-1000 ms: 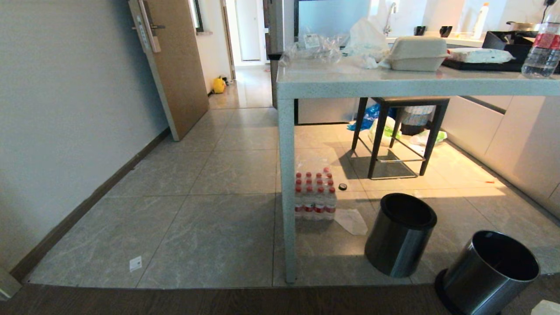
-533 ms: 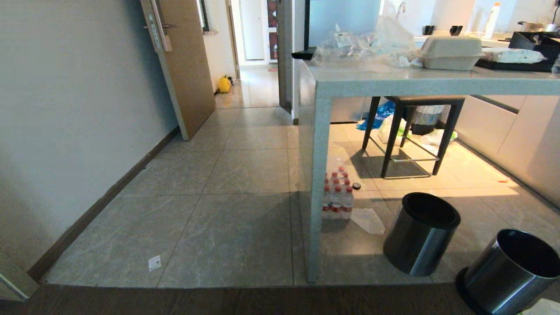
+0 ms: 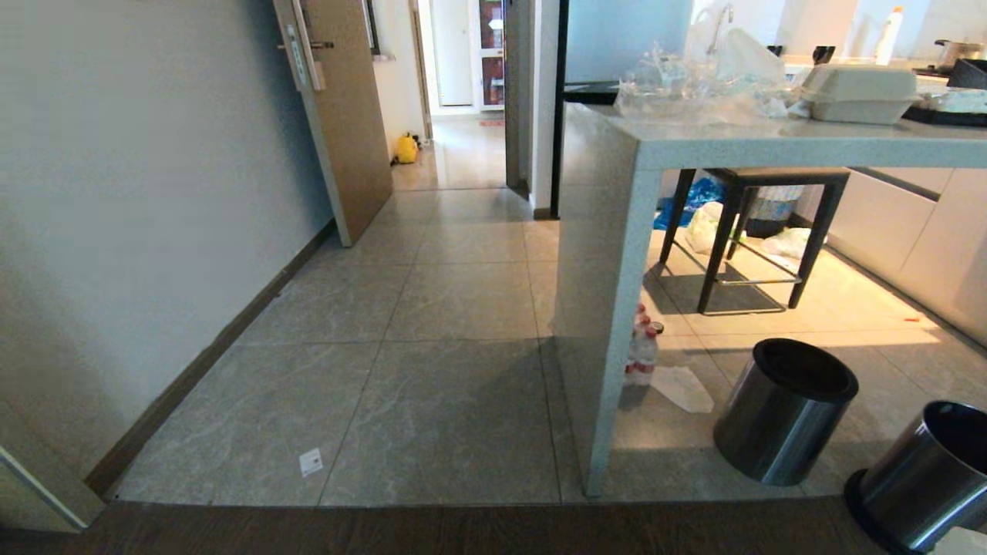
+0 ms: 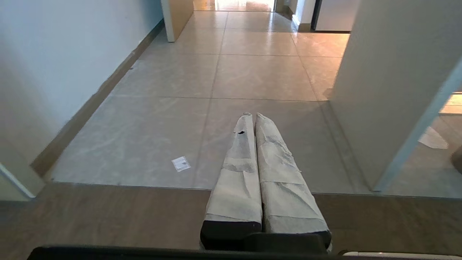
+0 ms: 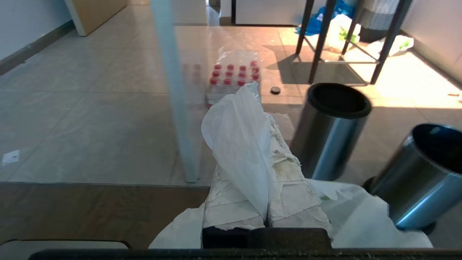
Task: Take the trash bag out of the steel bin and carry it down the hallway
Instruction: Put the trash bag at the door
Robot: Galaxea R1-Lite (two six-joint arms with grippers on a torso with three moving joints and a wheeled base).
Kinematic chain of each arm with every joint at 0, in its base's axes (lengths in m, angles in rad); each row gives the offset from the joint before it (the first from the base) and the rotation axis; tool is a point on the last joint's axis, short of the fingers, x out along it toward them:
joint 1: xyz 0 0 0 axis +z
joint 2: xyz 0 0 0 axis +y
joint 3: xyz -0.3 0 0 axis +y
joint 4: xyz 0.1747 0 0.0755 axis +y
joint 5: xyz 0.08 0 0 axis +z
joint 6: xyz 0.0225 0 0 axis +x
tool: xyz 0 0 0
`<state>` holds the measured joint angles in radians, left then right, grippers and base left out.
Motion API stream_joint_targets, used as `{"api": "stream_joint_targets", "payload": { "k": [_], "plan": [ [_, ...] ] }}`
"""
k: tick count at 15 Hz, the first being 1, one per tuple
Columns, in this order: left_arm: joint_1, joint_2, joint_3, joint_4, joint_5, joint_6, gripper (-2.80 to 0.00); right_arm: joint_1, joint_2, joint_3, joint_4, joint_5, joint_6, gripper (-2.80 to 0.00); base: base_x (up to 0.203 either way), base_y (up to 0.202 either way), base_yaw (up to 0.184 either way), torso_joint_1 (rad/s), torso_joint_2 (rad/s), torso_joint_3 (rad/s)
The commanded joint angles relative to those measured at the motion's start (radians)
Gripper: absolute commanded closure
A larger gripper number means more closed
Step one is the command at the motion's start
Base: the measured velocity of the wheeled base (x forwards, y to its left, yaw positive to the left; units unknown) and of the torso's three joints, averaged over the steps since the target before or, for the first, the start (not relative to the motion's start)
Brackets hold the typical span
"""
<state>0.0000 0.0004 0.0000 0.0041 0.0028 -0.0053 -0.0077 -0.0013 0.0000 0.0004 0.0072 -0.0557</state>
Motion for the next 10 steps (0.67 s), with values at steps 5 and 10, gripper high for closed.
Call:
{"api": "stream_joint_targets", "payload": {
  "k": [5,10],
  "plan": [
    [0.000,0.000,0.000,0.001,0.000,-0.001,0.00,0.000,0.000,0.000,0.000,0.000,-0.001,0.00,0.000,0.194,-0.001,0.003,0.00,0.002],
    [0.000,0.000,0.000,0.001,0.000,-0.001,0.00,0.000,0.000,0.000,0.000,0.000,-0.001,0.00,0.000,0.190,0.002,0.001,0.00,0.006]
  ]
}}
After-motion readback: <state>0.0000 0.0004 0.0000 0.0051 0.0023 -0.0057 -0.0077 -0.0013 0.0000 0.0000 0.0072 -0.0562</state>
